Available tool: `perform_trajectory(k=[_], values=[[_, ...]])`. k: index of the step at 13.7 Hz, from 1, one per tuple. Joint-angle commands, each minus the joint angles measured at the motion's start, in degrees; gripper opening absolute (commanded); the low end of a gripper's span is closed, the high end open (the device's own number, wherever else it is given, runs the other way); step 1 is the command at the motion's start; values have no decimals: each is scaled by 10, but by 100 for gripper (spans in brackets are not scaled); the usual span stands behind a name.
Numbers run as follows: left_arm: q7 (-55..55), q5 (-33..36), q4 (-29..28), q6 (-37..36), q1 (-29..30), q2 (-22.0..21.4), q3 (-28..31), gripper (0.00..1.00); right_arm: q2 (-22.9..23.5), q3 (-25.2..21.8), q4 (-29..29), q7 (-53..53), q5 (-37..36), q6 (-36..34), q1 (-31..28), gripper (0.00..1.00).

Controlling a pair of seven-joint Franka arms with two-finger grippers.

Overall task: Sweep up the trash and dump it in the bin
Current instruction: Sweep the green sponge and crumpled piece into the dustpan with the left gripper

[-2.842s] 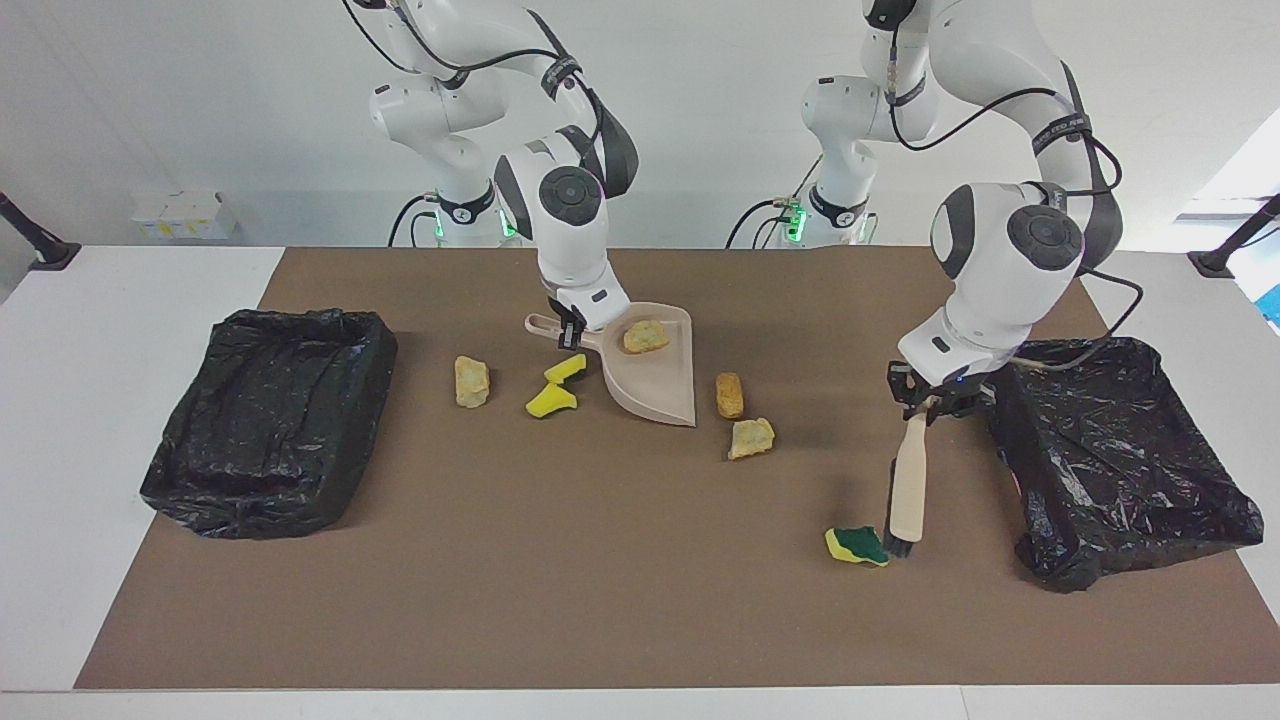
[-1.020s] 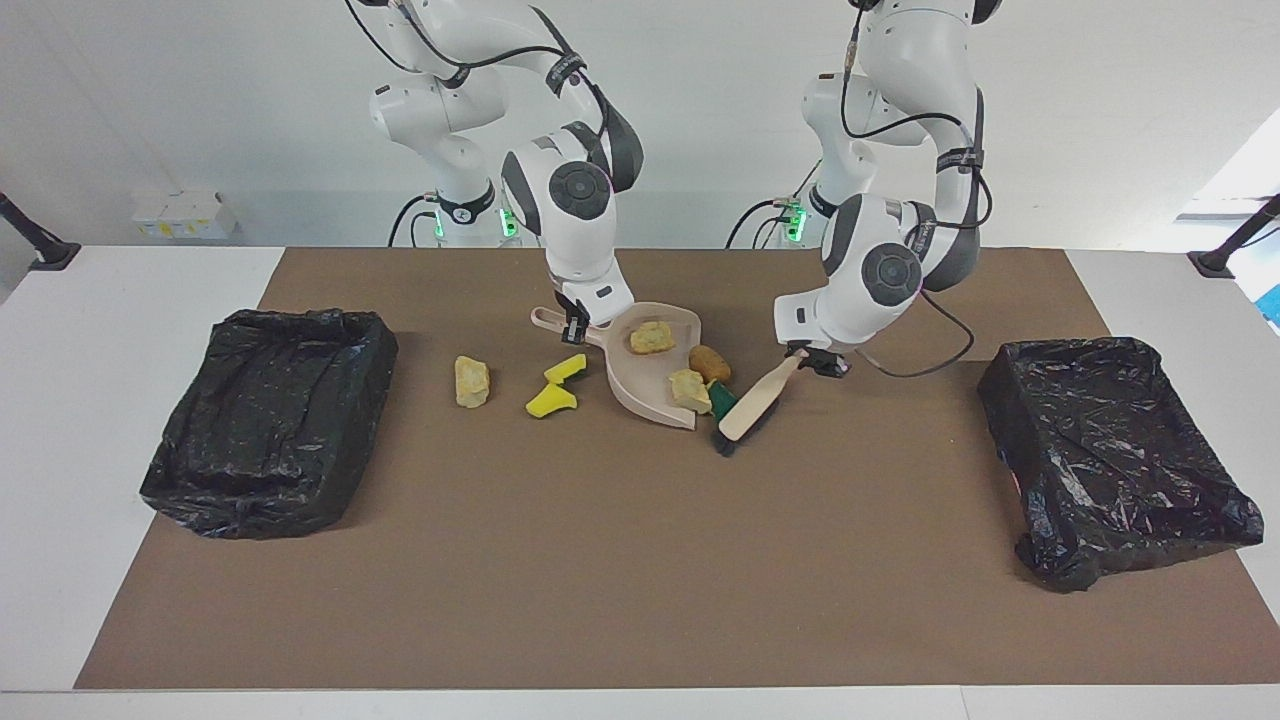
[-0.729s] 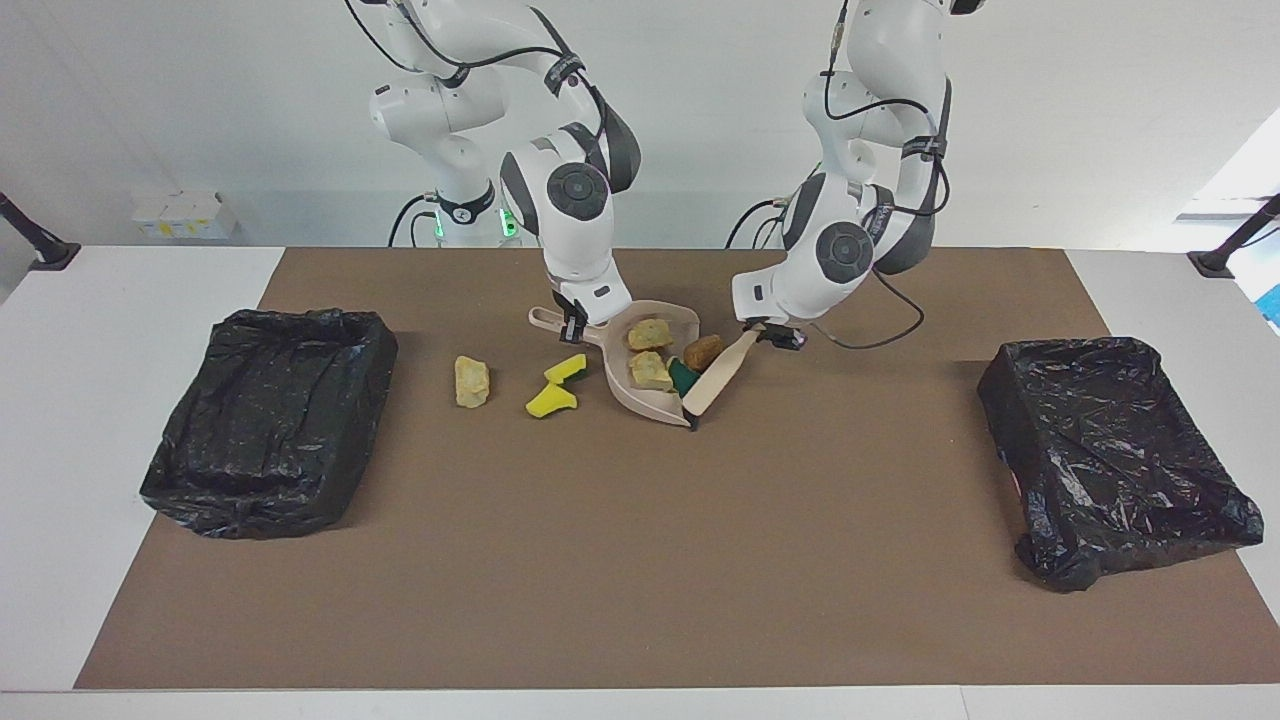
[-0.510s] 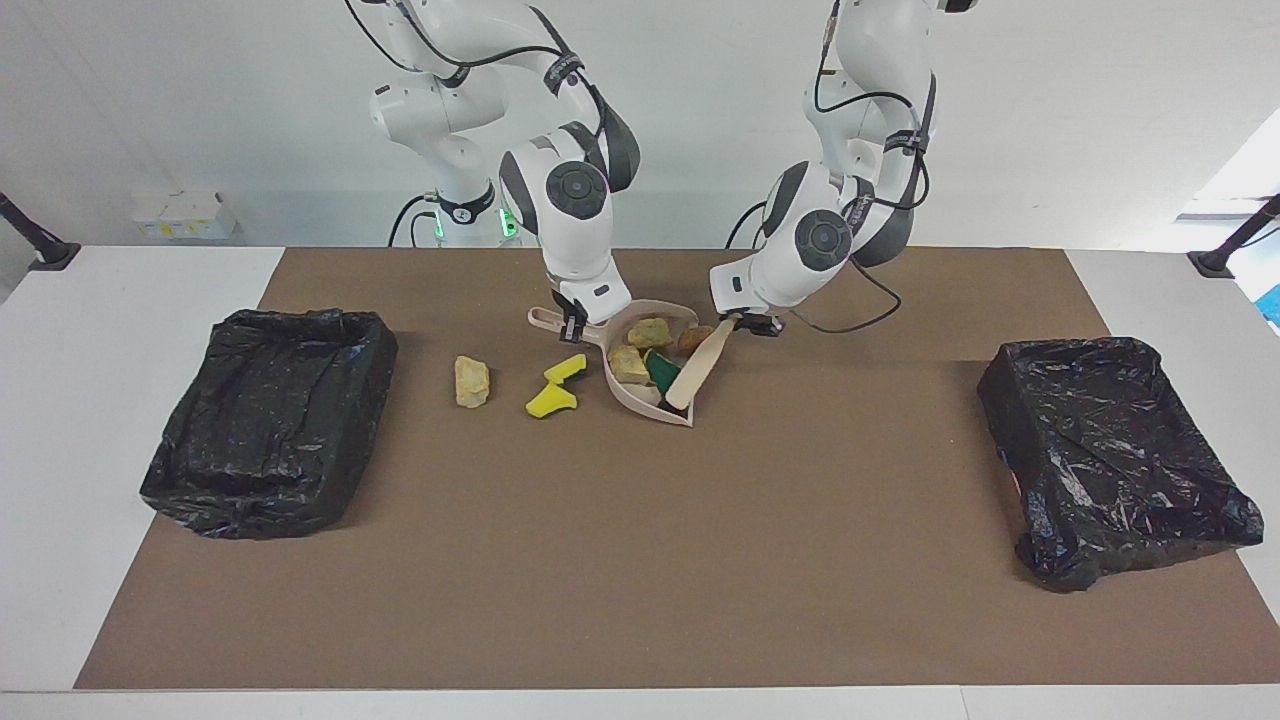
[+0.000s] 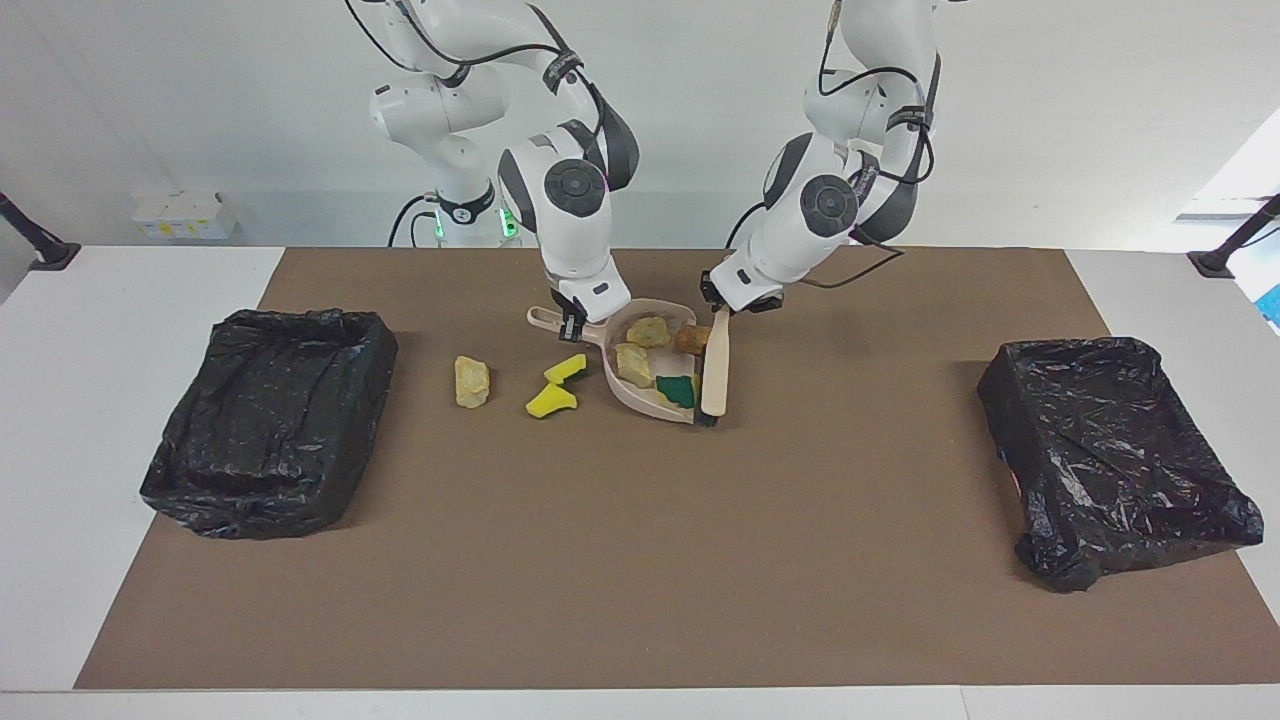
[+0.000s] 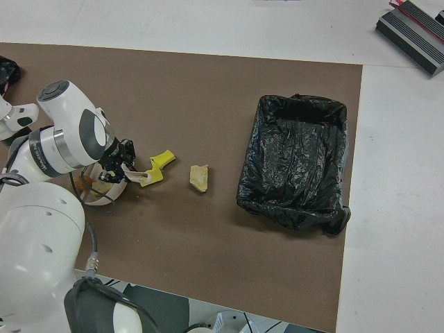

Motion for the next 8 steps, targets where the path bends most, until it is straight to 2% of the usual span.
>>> perform_trajectory(k=[1,3,8], values=[[-113,-6,-25,-6,-32,-33,10,0,-13,4,-11,-27,6,12,-9,0],[-171,-6,-53,3,-49,-53,9,0,-14,3,-12,-43,6,12,-13,0],[-188,1,-140,5,-77,-112,9,0,-14,4,-15,-44,6,12,-14,0]])
